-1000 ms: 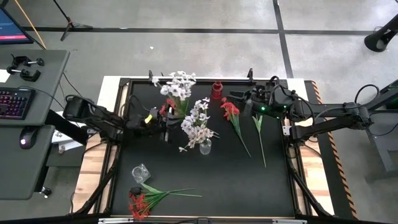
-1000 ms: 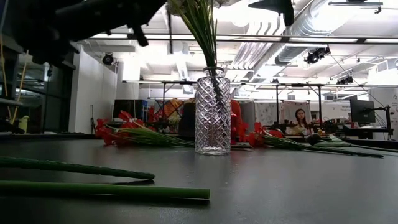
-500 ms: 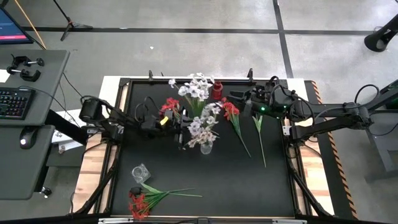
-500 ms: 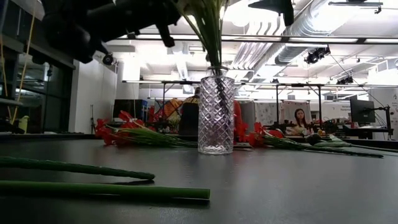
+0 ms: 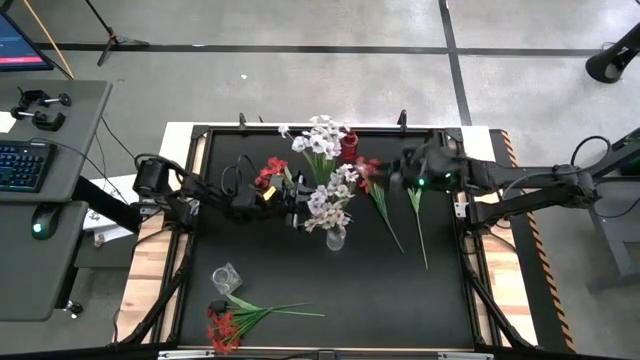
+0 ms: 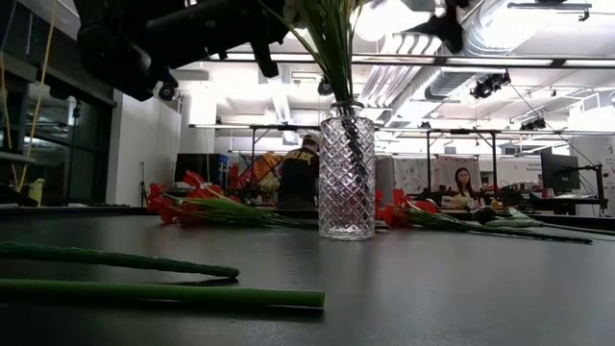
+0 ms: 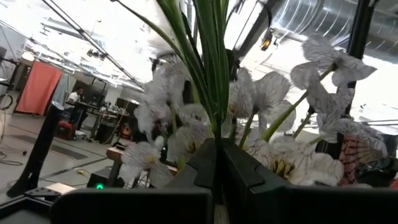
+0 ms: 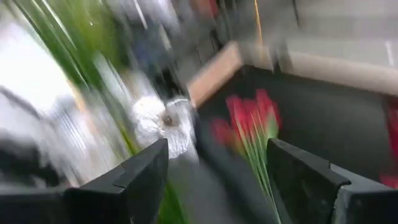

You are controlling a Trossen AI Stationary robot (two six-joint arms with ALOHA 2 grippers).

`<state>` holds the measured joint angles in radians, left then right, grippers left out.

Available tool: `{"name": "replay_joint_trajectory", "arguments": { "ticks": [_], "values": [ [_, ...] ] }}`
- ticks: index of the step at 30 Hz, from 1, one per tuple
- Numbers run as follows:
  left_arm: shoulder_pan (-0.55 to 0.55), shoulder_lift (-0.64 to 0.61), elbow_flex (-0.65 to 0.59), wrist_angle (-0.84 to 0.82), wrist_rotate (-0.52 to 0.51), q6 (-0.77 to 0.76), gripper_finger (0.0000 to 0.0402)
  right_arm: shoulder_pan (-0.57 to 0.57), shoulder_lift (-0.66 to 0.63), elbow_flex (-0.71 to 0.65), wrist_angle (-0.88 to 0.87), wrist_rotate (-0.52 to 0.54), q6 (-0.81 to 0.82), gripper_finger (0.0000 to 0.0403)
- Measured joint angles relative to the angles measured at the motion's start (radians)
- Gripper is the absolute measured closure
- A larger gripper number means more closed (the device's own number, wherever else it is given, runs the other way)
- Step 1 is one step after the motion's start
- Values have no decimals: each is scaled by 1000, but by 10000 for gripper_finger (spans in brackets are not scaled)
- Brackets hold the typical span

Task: Sort flowers into vase by color
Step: Put the white flowers into the right transparent vase

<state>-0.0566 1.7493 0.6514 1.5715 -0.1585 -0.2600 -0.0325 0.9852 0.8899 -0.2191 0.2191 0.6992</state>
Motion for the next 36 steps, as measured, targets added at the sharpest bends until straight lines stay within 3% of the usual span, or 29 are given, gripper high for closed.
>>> {"name": "replay_joint_trajectory", "arguments": {
  "ticks": [3, 7, 11, 13, 17, 19, 26, 36],
  "values": [
    [7, 0, 0, -1, 13, 0, 401, 51, -3, -2, -236, -41, 83, 149],
    [11, 0, 0, -1, 28, 0, 401, 188, 19, -55, -312, -79, 174, 209],
    [18, 0, 0, -1, 39, -1, 401, 333, 98, -190, -78, -33, 287, 345],
    [22, 0, 0, -1, 47, -9, 401, 376, 167, -254, 103, 10, 332, 386],
    [31, 0, 0, -1, 51, -27, 401, 394, 321, -291, 387, 65, 324, 388],
    [32, 0, 0, -1, 53, -28, 401, 386, 395, -265, 437, 47, 277, 399],
    [50, 0, 0, -3, 99, -53, 401, 338, 554, -166, 441, -7, 146, 401],
    [50, 38, 1, -29, 98, -66, 401, 288, 563, -156, 441, -37, 94, 403]
  ]
}}
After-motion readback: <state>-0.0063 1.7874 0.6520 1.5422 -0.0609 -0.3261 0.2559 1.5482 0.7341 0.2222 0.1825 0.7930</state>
